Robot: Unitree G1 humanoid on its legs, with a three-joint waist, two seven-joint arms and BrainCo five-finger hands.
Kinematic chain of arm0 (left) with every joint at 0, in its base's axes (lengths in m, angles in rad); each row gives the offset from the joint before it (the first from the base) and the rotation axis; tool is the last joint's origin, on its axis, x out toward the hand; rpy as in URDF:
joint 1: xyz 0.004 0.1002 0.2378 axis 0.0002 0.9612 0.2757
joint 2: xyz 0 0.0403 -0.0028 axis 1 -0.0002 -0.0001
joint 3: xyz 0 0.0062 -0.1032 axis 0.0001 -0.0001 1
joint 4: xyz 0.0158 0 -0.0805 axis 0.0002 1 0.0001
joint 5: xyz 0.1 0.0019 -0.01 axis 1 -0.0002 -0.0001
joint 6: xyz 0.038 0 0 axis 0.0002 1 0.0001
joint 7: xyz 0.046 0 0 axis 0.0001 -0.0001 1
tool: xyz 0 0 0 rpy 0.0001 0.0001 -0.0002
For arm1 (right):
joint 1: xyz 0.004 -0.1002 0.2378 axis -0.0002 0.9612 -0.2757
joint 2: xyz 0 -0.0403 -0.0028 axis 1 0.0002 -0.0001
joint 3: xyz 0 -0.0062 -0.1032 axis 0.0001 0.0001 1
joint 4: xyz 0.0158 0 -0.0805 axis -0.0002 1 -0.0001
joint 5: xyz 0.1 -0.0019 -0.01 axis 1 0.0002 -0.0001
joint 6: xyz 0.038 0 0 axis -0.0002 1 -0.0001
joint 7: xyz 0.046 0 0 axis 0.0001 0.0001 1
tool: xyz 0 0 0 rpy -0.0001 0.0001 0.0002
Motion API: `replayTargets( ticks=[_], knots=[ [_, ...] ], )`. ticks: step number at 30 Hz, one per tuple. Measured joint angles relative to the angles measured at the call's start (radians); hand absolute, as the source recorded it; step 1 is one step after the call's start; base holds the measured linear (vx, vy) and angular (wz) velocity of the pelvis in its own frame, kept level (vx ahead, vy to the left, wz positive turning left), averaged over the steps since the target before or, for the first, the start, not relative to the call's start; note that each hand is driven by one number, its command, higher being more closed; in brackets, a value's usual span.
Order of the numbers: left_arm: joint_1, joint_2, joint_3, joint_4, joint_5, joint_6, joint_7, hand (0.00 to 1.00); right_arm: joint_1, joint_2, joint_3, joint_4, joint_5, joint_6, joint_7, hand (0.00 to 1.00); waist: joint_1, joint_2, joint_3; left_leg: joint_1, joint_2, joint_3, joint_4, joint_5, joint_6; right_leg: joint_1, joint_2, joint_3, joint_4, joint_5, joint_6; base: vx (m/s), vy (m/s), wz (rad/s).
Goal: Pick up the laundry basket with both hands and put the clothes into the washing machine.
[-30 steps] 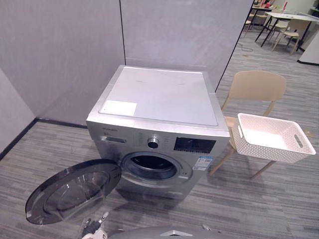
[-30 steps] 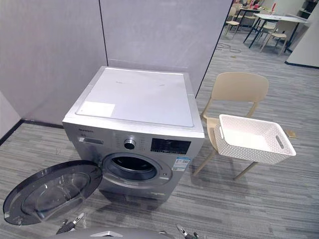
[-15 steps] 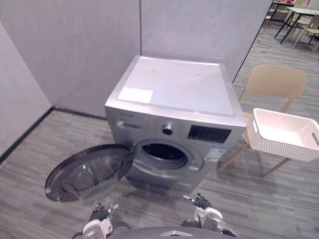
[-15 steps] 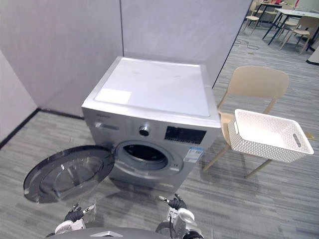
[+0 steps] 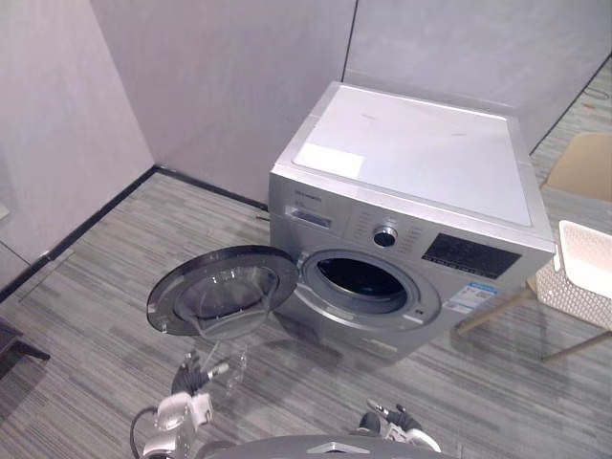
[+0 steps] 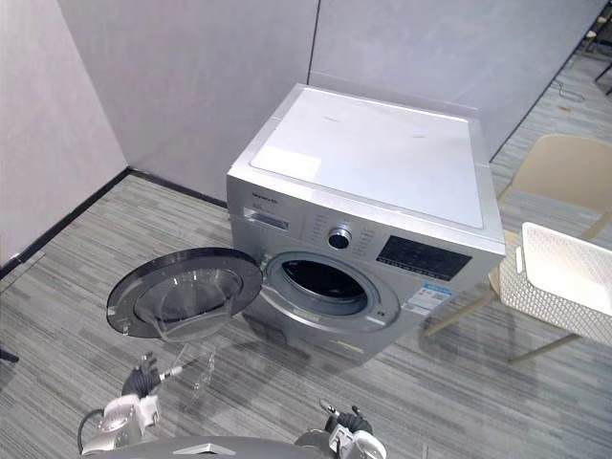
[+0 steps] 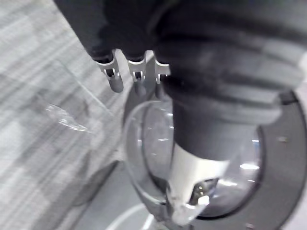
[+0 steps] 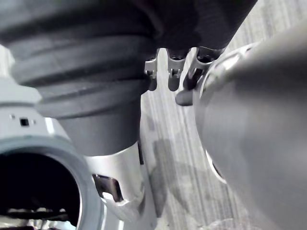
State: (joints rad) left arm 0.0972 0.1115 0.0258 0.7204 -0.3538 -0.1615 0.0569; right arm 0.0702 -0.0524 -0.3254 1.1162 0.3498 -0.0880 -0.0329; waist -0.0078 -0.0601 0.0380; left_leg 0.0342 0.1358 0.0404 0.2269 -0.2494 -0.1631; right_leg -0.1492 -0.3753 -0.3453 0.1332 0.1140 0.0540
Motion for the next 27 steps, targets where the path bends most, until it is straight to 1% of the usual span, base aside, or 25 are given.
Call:
replayTargets(
  ticks=[1,2,3,4,5,6,7,8,9,10,11,12,13,14,16,17,19,21,22,23,24,25,27],
  knots=[
    [0.016,0.001,0.046,-0.113,-0.033,-0.003,0.001,0.00,0.016,-0.003,-0.005,0.003,0.000,0.006,-0.001,0.00,-0.009,-0.008,0.001,0.010,-0.004,-0.001,0.000,-0.004,0.010,-0.001,0.011,0.006,0.022,-0.077,-0.188,-0.01,0.066,-0.03],
    [0.016,0.000,0.061,-0.148,-0.038,-0.004,0.001,0.00,0.020,-0.006,-0.011,0.002,0.000,0.007,0.000,0.00,-0.004,-0.008,0.001,0.020,-0.010,-0.006,-0.016,-0.003,0.020,0.002,0.017,0.006,0.027,-0.146,-0.248,-0.02,0.086,-0.05],
    [0.017,-0.009,0.079,-0.186,-0.044,-0.006,0.002,0.00,0.028,-0.012,-0.022,-0.003,0.006,0.008,0.000,0.00,-0.002,0.026,0.000,0.037,0.001,-0.010,-0.041,0.012,0.039,-0.015,0.028,0.016,0.096,-0.211,-0.253,0.00,0.072,-0.19],
    [0.021,-0.016,0.113,-0.248,-0.064,-0.014,0.006,0.00,0.026,-0.007,-0.039,-0.010,0.029,0.006,0.001,0.00,-0.001,0.023,0.018,0.050,0.022,0.014,-0.034,0.017,0.037,-0.079,0.043,0.048,0.342,-0.188,-0.155,0.01,0.050,-0.17],
    [0.032,-0.005,0.158,-0.325,-0.087,-0.027,0.025,0.00,0.056,0.014,-0.040,-0.027,0.045,0.003,0.001,0.00,-0.001,0.008,0.013,0.057,0.043,0.009,-0.015,0.004,0.030,-0.110,0.115,0.053,0.607,-0.132,-0.102,0.06,0.057,-0.18],
    [0.033,-0.003,0.185,-0.381,-0.098,-0.043,0.036,0.00,0.073,0.021,-0.041,-0.026,0.052,0.004,0.003,0.00,0.005,-0.008,-0.001,0.056,0.047,0.005,-0.008,-0.006,0.022,-0.089,0.135,0.033,0.579,-0.136,-0.092,0.07,0.053,-0.09],
    [0.031,-0.005,0.194,-0.402,-0.100,-0.046,0.046,0.00,0.071,0.026,-0.042,-0.026,0.056,0.003,0.002,0.00,0.007,-0.012,-0.003,0.045,0.051,0.006,-0.004,-0.004,0.026,-0.083,0.149,0.027,0.546,-0.130,-0.081,0.05,0.088,-0.07],
    [0.015,-0.022,0.216,-0.435,-0.107,-0.053,0.059,0.00,0.064,0.031,-0.042,-0.026,0.056,0.003,0.003,0.00,0.002,-0.022,-0.011,0.014,0.040,0.005,-0.021,0.020,0.040,-0.048,0.162,0.007,0.428,-0.153,-0.049,0.00,0.054,-0.02],
    [0.007,-0.026,0.221,-0.442,-0.117,-0.060,0.069,0.00,0.062,0.036,-0.042,-0.026,0.056,0.004,0.003,0.00,0.001,-0.032,-0.014,0.010,0.027,0.012,-0.030,0.031,0.048,-0.039,0.160,0.005,0.391,-0.175,-0.038,-0.01,0.042,0.02],
    [-0.010,-0.033,0.245,-0.443,-0.128,-0.061,0.085,0.00,0.062,0.042,-0.043,-0.026,0.056,0.004,0.003,0.00,0.001,-0.041,-0.015,0.003,0.008,0.015,-0.040,0.041,0.053,0.006,0.164,0.000,0.283,-0.189,-0.024,0.00,0.000,0.00],
    [-0.016,-0.036,0.255,-0.445,-0.136,-0.062,0.092,0.00,0.062,0.042,-0.043,-0.026,0.056,0.004,0.004,0.00,0.002,-0.040,-0.015,0.002,0.001,0.018,-0.041,0.046,0.055,0.031,0.171,0.006,0.220,-0.189,-0.022,0.03,0.012,-0.05],
    [-0.028,-0.036,0.269,-0.455,-0.138,-0.063,0.104,0.00,0.062,0.041,-0.043,-0.026,0.056,0.005,0.004,0.00,0.004,-0.036,-0.017,0.003,-0.008,0.029,-0.044,0.052,0.055,0.079,0.184,0.009,0.096,-0.175,-0.001,0.03,-0.002,-0.20],
    [-0.029,-0.035,0.278,-0.478,-0.144,-0.068,0.112,0.00,0.060,0.040,-0.044,-0.026,0.056,0.004,0.003,0.00,0.011,-0.030,-0.019,0.003,-0.008,0.044,-0.045,0.053,0.055,0.105,0.196,0.013,0.015,-0.146,0.037,0.01,-0.022,-0.41],
    [-0.028,-0.036,0.292,-0.508,-0.156,-0.088,0.115,0.00,0.041,0.037,-0.043,-0.026,0.053,0.005,0.003,0.00,0.018,-0.025,-0.024,-0.003,-0.005,0.066,-0.051,0.060,0.057,0.134,0.214,0.030,-0.077,-0.099,0.050,-0.04,-0.014,-0.43],
    [-0.031,-0.036,0.292,-0.520,-0.156,-0.105,0.115,0.00,0.033,0.031,-0.040,-0.031,0.052,0.004,0.004,0.00,0.019,-0.012,-0.030,0.000,-0.006,0.075,-0.074,0.077,0.056,0.149,0.224,0.033,-0.134,-0.064,0.044,-0.06,-0.020,-0.20],
    [-0.032,-0.044,0.286,-0.527,-0.156,-0.113,0.114,0.00,0.033,0.020,-0.039,-0.036,0.051,0.004,0.006,0.00,0.014,0.003,-0.042,0.001,-0.006,0.075,-0.097,0.083,0.056,0.149,0.230,0.031,-0.167,-0.044,0.045,-0.06,-0.038,-0.03],
    [-0.032,-0.052,0.288,-0.527,-0.156,-0.115,0.115,0.00,0.035,0.012,-0.035,-0.037,0.051,0.004,0.007,0.00,0.012,0.012,-0.047,0.002,-0.006,0.074,-0.114,0.092,0.055,0.149,0.234,0.030,-0.187,-0.030,0.041,-0.05,-0.027,-0.04],
    [-0.029,-0.052,0.291,-0.527,-0.155,-0.115,0.118,0.00,0.040,0.004,-0.028,-0.038,0.044,0.004,0.009,0.00,0.011,0.010,-0.048,0.003,-0.006,0.081,-0.131,0.101,0.053,0.149,0.238,0.031,-0.206,-0.014,0.038,-0.09,-0.028,-0.10],
    [-0.030,-0.052,0.304,-0.527,-0.155,-0.115,0.120,0.00,0.045,0.001,-0.017,-0.039,0.040,0.003,0.009,0.00,0.010,0.006,-0.050,0.003,-0.008,0.084,-0.144,0.109,0.054,0.143,0.238,0.031,-0.214,-0.009,0.036,-0.12,-0.032,-0.05],
    [-0.032,-0.050,0.324,-0.524,-0.155,-0.115,0.125,0.00,0.050,0.002,-0.003,-0.040,0.036,0.003,0.012,0.00,0.003,-0.001,-0.050,-0.004,-0.008,0.084,-0.147,0.112,0.053,0.136,0.238,0.030,-0.214,-0.010,0.033,-0.10,-0.024,-0.04],
    [-0.038,-0.047,0.335,-0.515,-0.155,-0.116,0.128,0.00,0.056,0.003,0.002,-0.041,0.036,0.003,0.013,0.00,-0.001,0.001,-0.049,-0.012,-0.008,0.085,-0.151,0.112,0.053,0.127,0.238,0.032,-0.215,-0.011,0.032,-0.14,-0.035,0.06],
    [-0.077,-0.023,0.371,-0.475,-0.154,-0.116,0.138,0.00,0.066,0.006,0.008,-0.041,0.036,0.004,0.031,0.00,-0.006,-0.011,-0.051,-0.043,-0.009,0.085,-0.165,0.128,0.052,0.093,0.237,0.030,-0.220,-0.007,0.028,-0.11,-0.028,0.07],
    [-0.114,0.013,0.391,-0.435,-0.154,-0.118,0.146,0.00,0.077,0.006,0.007,-0.042,0.035,0.004,0.036,0.00,-0.008,-0.018,-0.044,-0.070,-0.010,0.086,-0.176,0.138,0.057,0.060,0.237,0.031,-0.221,-0.001,0.023,-0.09,-0.031,0.06]
  ],
)
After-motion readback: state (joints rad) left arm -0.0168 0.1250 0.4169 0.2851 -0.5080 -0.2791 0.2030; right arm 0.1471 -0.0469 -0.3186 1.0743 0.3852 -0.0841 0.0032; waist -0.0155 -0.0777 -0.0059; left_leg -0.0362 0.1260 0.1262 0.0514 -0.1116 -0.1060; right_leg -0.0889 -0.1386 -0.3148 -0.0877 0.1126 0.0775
